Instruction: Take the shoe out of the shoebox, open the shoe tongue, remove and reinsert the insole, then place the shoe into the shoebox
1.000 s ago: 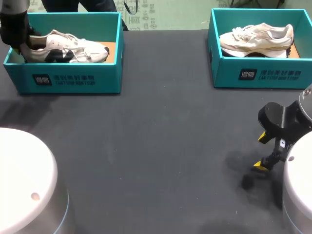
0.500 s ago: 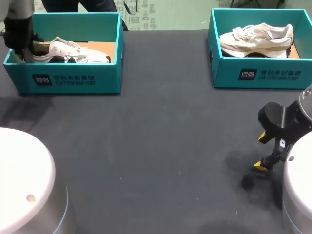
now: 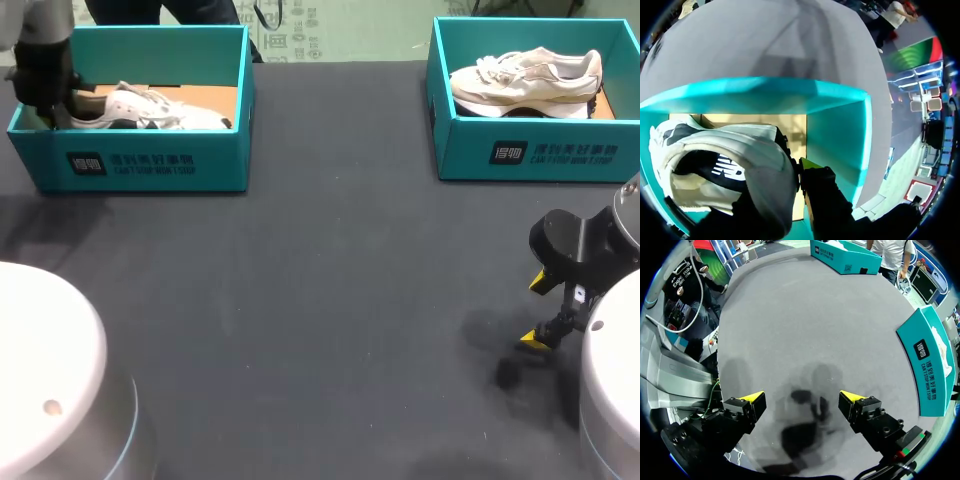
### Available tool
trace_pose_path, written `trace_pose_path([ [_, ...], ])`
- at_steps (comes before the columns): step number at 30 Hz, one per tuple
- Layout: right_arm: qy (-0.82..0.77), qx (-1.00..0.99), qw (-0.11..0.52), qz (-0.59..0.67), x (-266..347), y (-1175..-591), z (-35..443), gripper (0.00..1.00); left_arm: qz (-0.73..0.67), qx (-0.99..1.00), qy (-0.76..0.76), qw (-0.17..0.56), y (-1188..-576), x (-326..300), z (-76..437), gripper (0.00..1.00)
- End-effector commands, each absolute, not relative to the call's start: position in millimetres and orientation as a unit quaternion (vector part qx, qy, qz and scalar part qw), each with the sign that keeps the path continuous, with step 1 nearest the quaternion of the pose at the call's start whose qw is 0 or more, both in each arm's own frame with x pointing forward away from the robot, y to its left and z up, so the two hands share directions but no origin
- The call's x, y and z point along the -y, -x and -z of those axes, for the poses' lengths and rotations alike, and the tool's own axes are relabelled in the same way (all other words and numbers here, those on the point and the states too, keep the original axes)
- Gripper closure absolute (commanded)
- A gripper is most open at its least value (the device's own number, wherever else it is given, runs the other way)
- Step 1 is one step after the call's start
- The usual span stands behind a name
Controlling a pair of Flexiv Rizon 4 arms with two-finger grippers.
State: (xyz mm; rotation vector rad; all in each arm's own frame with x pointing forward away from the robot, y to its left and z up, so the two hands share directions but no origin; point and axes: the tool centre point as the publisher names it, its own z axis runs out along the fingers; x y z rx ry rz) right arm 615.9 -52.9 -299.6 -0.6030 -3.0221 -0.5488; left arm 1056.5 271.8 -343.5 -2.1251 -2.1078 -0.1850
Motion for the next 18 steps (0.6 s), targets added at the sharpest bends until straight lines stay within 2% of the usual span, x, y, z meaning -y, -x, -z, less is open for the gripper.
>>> trace_pose_path([
  [1,0.193,0.965,0.004,0.175,53,-614,300,0.00,0.054,0.702,0.706,0.069,-1060,-272,347,1.00],
  [18,0.193,0.965,0.004,0.175,53,-614,300,0.00,0.051,0.704,0.705,0.076,-1065,-268,359,1.00],
])
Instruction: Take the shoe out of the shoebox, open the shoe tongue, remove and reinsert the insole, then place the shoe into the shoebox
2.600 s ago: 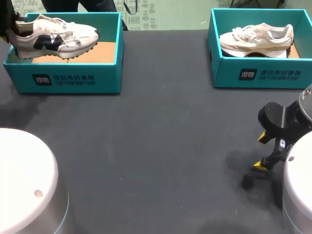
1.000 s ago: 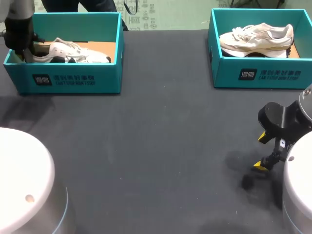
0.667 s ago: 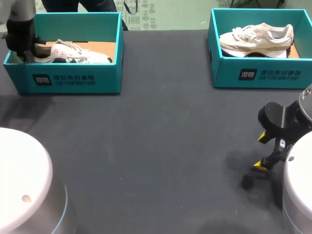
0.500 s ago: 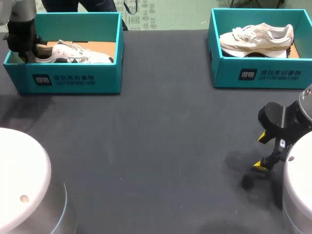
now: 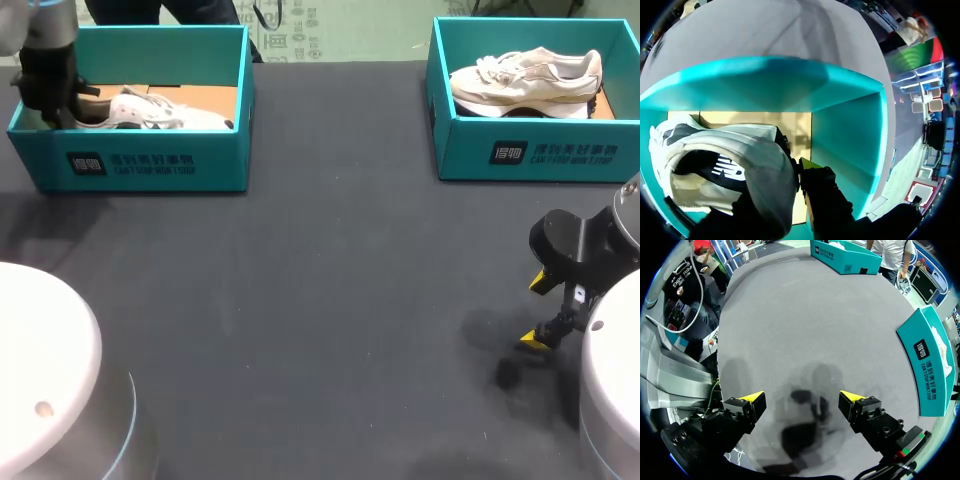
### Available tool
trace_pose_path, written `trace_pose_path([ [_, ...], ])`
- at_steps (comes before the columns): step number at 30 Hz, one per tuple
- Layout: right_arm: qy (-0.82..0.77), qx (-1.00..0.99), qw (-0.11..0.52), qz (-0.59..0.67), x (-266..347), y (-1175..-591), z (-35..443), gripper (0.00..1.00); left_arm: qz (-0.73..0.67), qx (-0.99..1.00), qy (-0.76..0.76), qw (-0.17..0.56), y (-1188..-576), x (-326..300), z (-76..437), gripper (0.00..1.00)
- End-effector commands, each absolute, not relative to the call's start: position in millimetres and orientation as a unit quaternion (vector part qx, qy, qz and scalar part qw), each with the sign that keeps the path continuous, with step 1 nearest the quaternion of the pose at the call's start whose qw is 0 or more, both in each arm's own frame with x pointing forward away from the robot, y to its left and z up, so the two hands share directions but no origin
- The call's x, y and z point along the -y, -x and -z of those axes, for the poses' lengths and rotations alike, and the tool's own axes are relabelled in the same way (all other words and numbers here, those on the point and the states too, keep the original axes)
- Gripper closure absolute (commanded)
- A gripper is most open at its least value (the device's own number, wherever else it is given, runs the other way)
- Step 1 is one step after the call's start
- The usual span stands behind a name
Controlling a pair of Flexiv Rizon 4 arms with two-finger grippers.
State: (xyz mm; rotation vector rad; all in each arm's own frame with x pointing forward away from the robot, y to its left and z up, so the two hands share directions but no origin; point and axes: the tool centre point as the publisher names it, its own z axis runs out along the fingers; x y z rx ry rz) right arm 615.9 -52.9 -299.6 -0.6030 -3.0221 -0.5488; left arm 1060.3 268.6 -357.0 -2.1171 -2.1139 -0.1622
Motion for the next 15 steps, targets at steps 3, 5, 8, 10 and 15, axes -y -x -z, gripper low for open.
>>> trace_pose_path([
  [3,0.193,0.965,0.004,0.175,52.9,-614.1,299.8,0.00,0.043,0.701,0.708,0.080,-1065.3,-267.6,360.6,0.99],
  [5,0.193,0.965,0.004,0.175,52.9,-614.1,299.8,0.00,0.038,0.701,0.708,0.080,-1066.1,-267.6,361.4,0.93],
  [8,0.193,0.965,0.004,0.175,52.9,-614.1,299.8,0.00,0.036,0.701,0.708,0.079,-1066.9,-266.9,361.4,0.90],
  [10,0.193,0.965,0.004,0.175,52.9,-614.1,299.8,0.00,0.036,0.700,0.709,0.078,-1067.3,-266.1,361.7,0.87],
  [15,0.193,0.965,0.004,0.175,52.9,-614.1,299.8,0.00,0.033,0.700,0.709,0.077,-1068.4,-264.7,361.7,0.82],
])
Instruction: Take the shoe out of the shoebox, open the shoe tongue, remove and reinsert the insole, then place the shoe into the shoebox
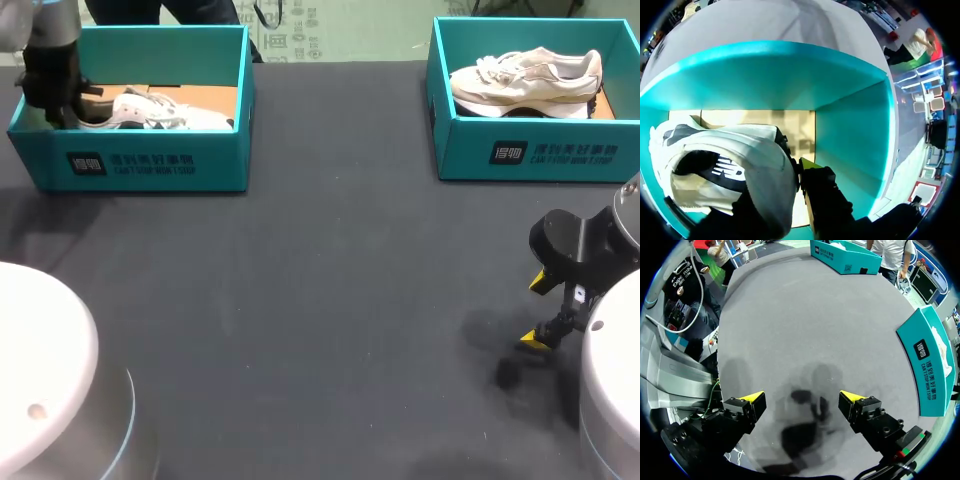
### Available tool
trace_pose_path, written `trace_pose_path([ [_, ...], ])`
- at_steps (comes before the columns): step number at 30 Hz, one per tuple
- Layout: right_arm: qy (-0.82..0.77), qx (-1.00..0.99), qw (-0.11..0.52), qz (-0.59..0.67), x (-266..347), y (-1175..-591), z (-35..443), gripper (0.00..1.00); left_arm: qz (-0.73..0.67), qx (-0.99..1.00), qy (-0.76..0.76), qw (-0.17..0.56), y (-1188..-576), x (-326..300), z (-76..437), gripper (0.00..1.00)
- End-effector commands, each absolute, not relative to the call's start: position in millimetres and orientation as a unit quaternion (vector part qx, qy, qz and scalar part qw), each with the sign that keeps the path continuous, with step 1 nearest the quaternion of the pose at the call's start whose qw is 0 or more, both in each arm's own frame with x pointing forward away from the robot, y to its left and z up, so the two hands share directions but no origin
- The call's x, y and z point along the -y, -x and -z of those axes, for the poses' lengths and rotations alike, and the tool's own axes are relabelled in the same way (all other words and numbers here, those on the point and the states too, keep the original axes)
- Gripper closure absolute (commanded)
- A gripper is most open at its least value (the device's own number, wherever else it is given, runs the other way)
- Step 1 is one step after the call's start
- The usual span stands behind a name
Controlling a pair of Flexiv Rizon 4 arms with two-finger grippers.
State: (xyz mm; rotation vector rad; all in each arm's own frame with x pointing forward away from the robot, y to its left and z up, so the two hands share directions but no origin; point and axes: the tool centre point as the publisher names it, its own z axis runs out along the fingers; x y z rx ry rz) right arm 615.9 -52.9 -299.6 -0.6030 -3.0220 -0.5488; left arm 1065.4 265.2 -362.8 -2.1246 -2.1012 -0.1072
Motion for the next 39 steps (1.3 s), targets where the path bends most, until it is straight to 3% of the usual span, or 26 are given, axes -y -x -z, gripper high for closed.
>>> trace_pose_path([
  [1,0.193,0.965,0.004,0.175,53,-614,300,0.00,0.033,0.700,0.709,0.077,-1068,-264,362,0.78],
  [5,0.193,0.965,0.004,0.175,53,-614,300,0.00,0.032,0.700,0.710,0.077,-1068,-263,362,0.74],
  [8,0.193,0.965,0.004,0.175,53,-614,300,0.00,0.032,0.699,0.710,0.077,-1068,-261,362,0.64],
  [18,0.193,0.965,0.004,0.175,53,-614,300,0.00,0.029,0.698,0.711,0.078,-1066,-259,364,0.51],
  [21,0.193,0.965,0.004,0.175,53,-614,300,0.00,0.028,0.701,0.709,0.074,-1066,-260,360,0.18],
  [25,0.193,0.965,0.004,0.175,53,-614,300,0.00,0.028,0.703,0.708,0.060,-1068,-262,347,0.00],
  [39,0.193,0.965,0.004,0.175,53,-614,300,0.00,0.041,0.709,0.704,0.008,-1064,-249,287,0.00],
])
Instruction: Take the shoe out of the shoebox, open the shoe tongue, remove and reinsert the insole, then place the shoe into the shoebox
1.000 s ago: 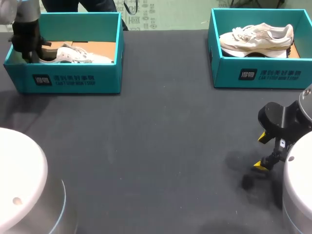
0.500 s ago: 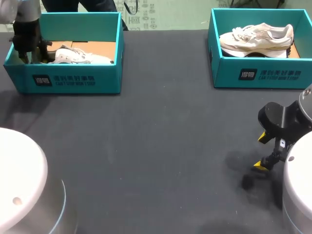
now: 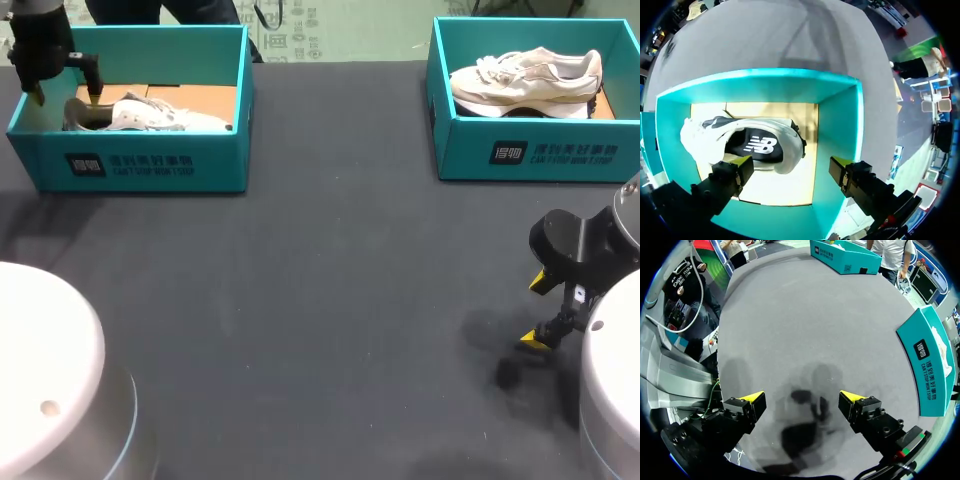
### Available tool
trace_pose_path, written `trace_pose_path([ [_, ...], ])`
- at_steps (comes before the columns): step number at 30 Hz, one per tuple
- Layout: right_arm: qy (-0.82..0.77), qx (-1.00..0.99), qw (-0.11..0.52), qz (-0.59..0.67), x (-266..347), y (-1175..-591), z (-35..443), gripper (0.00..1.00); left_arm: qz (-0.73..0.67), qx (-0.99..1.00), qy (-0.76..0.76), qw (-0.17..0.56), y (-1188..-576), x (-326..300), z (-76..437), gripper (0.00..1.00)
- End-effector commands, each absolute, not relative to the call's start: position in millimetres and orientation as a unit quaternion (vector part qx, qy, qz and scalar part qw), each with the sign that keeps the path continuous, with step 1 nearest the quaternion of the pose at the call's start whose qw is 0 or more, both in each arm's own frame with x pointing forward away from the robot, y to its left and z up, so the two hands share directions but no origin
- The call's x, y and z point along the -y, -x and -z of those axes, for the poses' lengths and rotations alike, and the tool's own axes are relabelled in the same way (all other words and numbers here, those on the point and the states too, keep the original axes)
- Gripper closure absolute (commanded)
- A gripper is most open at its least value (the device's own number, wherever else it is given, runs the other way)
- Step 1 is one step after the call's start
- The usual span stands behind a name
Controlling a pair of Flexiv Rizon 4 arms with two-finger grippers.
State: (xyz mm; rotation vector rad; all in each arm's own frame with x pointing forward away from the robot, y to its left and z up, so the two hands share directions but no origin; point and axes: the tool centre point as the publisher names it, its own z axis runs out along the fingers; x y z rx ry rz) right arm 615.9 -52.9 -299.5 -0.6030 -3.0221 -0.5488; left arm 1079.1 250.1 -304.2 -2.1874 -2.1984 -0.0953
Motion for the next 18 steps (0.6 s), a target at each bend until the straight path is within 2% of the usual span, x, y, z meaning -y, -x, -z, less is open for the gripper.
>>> trace_pose_path([
  [1,0.193,0.965,0.004,0.175,53,-614,300,0.00,0.040,0.709,0.704,0.005,-1064,-248,283,0.00],
  [18,0.193,0.965,0.004,0.175,53,-614,300,0.00,0.032,0.723,0.690,-0.016,-1052,-251,221,0.00],
])
